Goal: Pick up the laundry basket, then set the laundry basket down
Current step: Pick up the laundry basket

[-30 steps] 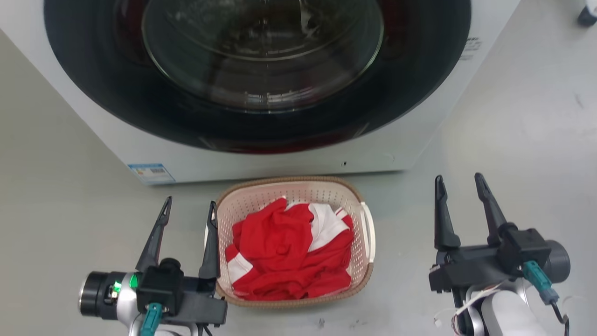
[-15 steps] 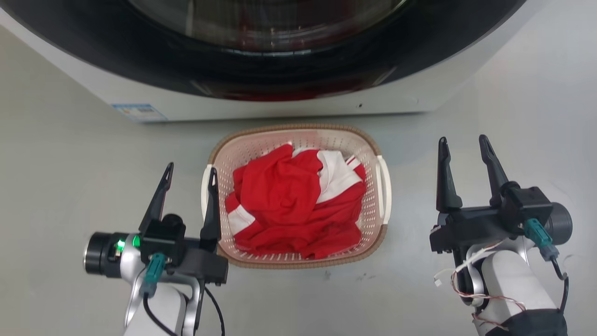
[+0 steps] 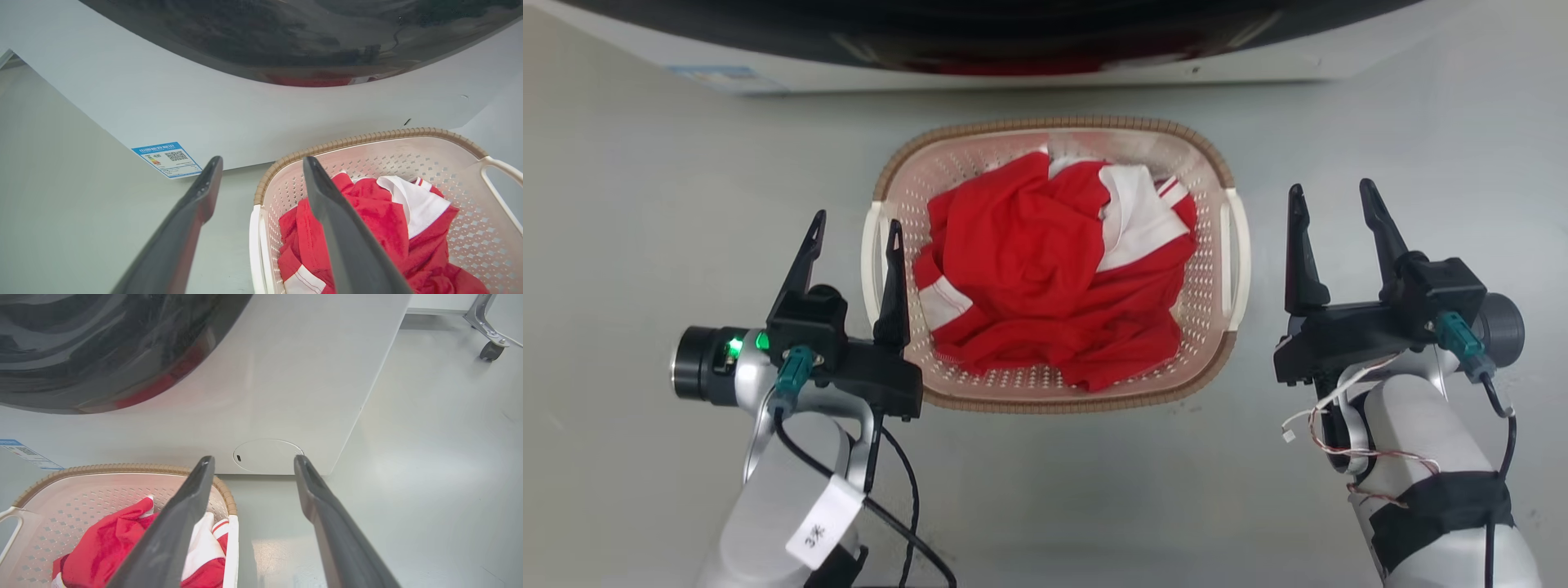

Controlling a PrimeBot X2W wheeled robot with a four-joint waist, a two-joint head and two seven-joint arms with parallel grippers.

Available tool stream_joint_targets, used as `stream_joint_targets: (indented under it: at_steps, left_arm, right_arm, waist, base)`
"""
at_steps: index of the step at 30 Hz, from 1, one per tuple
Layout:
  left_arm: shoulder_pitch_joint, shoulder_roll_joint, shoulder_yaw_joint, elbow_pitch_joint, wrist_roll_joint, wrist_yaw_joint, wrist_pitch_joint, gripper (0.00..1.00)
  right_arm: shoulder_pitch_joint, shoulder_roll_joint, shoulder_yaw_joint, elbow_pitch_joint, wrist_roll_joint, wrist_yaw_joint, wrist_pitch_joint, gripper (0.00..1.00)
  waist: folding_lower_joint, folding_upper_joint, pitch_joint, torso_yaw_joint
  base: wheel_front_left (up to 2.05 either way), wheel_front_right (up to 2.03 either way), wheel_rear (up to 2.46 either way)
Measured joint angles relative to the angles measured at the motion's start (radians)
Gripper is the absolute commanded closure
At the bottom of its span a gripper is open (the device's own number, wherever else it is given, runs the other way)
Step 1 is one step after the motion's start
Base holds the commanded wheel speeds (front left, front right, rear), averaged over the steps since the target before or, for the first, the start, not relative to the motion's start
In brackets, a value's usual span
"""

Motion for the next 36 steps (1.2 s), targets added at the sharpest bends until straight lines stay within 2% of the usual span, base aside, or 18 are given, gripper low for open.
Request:
stream_joint_targets:
  at_steps: [13, 24, 36]
  left_arm:
    - [-0.095, -0.006, -0.01, 0.175, -0.038, -0.012, 0.0, 0.0]
    - [-0.162, -0.007, -0.009, 0.29, -0.075, -0.016, 0.0, 0.0]
    - [-0.215, -0.008, -0.046, 0.365, -0.135, -0.016, 0.0, 0.0]
  right_arm:
    - [-0.082, -0.001, 0.005, 0.124, 0.002, 0.001, 0.0, 0.0]
    - [-0.15, -0.001, 0.038, 0.183, 0.013, 0.002, 0.0, 0.0]
    - [-0.171, -0.002, 0.095, 0.245, 0.077, 0.0, 0.0, 0.0]
  waist:
    - [-0.0001, -0.0001, 0.136, 0.013]
    - [-0.0002, -0.0001, 0.199, 0.016]
    - [-0.0003, -0.0002, 0.244, 0.026]
  base:
    - [0.0, 0.0, 0.0]
    - [0.0, 0.0, 0.0]
    - [0.0, 0.0, 0.0]
